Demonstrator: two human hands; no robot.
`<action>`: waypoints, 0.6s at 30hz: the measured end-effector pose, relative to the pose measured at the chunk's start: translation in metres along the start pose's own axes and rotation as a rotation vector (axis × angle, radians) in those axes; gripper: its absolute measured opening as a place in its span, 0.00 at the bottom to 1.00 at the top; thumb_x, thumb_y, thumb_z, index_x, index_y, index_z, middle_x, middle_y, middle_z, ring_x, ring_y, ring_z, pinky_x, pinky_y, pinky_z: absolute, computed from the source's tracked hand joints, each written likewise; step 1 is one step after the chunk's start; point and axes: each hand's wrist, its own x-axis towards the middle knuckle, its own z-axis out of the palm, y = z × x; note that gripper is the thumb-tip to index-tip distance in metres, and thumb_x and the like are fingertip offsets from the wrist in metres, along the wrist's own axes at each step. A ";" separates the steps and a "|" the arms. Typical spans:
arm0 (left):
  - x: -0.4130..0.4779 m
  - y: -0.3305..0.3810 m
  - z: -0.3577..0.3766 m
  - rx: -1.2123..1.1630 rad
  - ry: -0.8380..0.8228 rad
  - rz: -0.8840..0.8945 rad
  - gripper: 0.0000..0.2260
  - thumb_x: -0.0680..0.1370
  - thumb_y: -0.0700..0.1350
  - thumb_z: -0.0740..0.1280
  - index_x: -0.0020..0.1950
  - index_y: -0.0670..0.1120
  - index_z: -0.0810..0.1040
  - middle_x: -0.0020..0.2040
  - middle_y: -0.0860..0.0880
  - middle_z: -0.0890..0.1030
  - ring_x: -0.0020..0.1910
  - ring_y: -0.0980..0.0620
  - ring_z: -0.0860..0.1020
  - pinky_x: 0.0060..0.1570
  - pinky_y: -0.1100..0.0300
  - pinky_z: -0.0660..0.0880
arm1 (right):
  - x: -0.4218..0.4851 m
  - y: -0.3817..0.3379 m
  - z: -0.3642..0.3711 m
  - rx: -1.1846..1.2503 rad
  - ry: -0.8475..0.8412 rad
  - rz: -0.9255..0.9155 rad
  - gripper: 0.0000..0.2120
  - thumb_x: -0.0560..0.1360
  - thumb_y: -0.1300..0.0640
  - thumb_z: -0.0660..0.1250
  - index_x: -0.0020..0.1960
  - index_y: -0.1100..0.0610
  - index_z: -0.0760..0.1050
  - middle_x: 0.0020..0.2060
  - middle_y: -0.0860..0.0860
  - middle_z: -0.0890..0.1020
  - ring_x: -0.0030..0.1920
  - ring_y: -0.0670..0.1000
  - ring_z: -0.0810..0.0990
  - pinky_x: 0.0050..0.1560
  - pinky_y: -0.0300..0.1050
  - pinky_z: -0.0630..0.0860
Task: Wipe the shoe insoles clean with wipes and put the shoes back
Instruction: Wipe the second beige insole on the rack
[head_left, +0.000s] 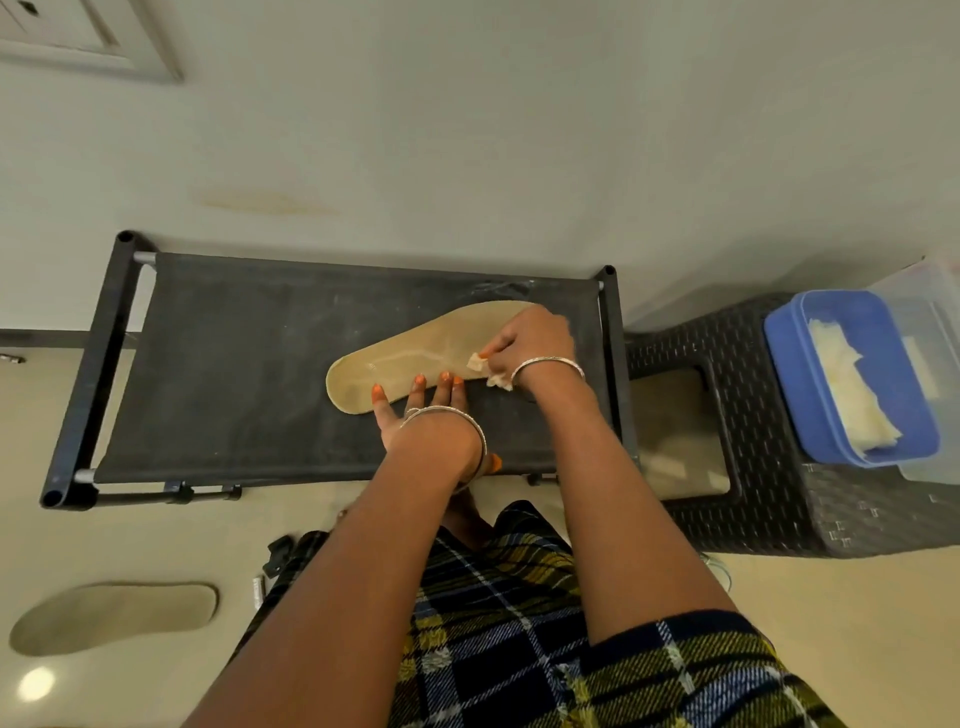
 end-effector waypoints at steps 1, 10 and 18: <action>-0.001 0.001 -0.001 -0.006 -0.003 0.000 0.44 0.76 0.70 0.54 0.78 0.50 0.33 0.78 0.54 0.34 0.77 0.47 0.35 0.68 0.31 0.34 | 0.002 0.007 -0.004 0.032 0.055 0.069 0.12 0.66 0.53 0.78 0.49 0.51 0.86 0.49 0.51 0.86 0.53 0.52 0.82 0.58 0.47 0.79; -0.002 0.001 -0.005 0.009 0.002 -0.006 0.43 0.76 0.71 0.53 0.78 0.51 0.34 0.79 0.54 0.36 0.78 0.45 0.36 0.70 0.32 0.37 | -0.004 -0.011 0.007 -0.010 0.074 0.029 0.10 0.72 0.55 0.73 0.53 0.53 0.85 0.50 0.50 0.85 0.53 0.52 0.81 0.51 0.42 0.77; 0.000 0.002 -0.008 -0.010 -0.013 -0.007 0.43 0.76 0.70 0.55 0.78 0.51 0.35 0.79 0.54 0.36 0.78 0.45 0.36 0.70 0.32 0.38 | -0.008 0.011 0.002 0.164 0.287 0.092 0.03 0.72 0.57 0.75 0.45 0.52 0.86 0.47 0.50 0.86 0.54 0.54 0.81 0.54 0.46 0.78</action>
